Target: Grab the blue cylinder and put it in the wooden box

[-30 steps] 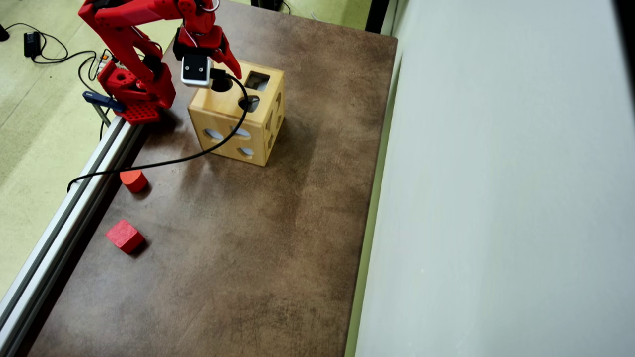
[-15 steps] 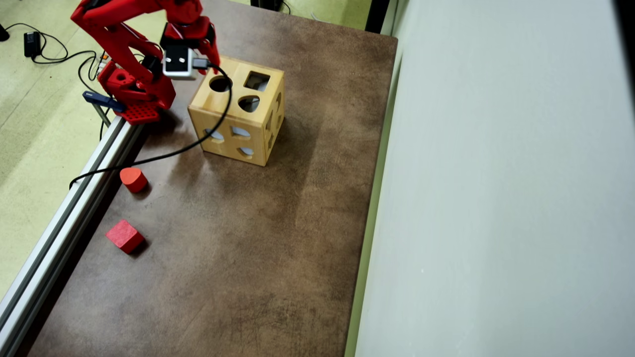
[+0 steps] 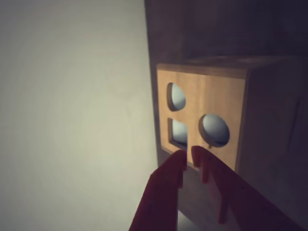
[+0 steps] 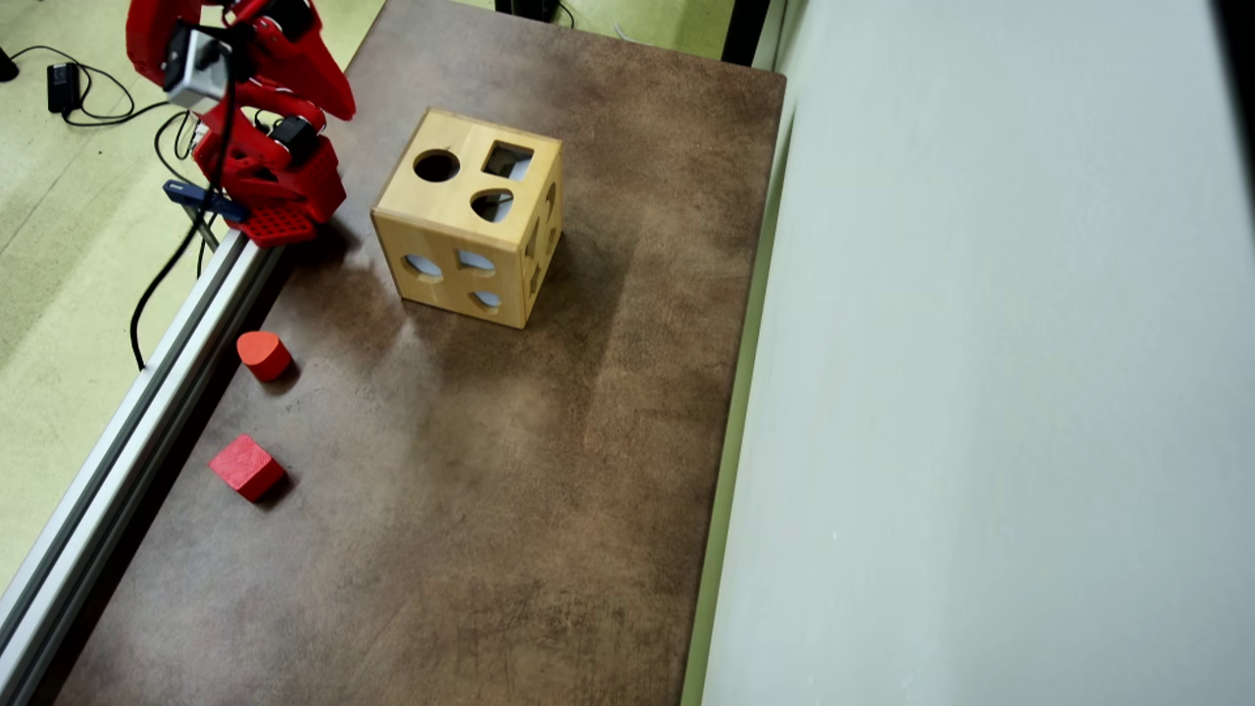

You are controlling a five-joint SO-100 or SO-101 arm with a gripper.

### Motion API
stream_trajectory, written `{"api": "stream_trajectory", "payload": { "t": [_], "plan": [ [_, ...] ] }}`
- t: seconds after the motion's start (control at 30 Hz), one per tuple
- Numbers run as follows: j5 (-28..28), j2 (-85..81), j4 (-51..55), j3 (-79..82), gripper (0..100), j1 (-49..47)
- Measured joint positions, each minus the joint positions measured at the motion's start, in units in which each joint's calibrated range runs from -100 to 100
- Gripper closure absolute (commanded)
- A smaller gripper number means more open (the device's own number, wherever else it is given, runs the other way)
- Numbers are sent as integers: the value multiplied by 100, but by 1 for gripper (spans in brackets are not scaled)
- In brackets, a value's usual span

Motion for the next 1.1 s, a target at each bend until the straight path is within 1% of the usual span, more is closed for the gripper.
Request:
{"api": "stream_trajectory", "payload": {
  "t": [0.27, 0.47, 0.63, 0.87, 1.1],
  "plan": [
    [-29, -907, 0, 0, 97, 0],
    [-303, -1458, 0, 325, 97, -29],
    [-352, -1983, 0, 343, 97, -122],
    [-352, -1992, 0, 343, 97, -819],
    [-352, -2008, 0, 343, 97, -819]
  ]
}}
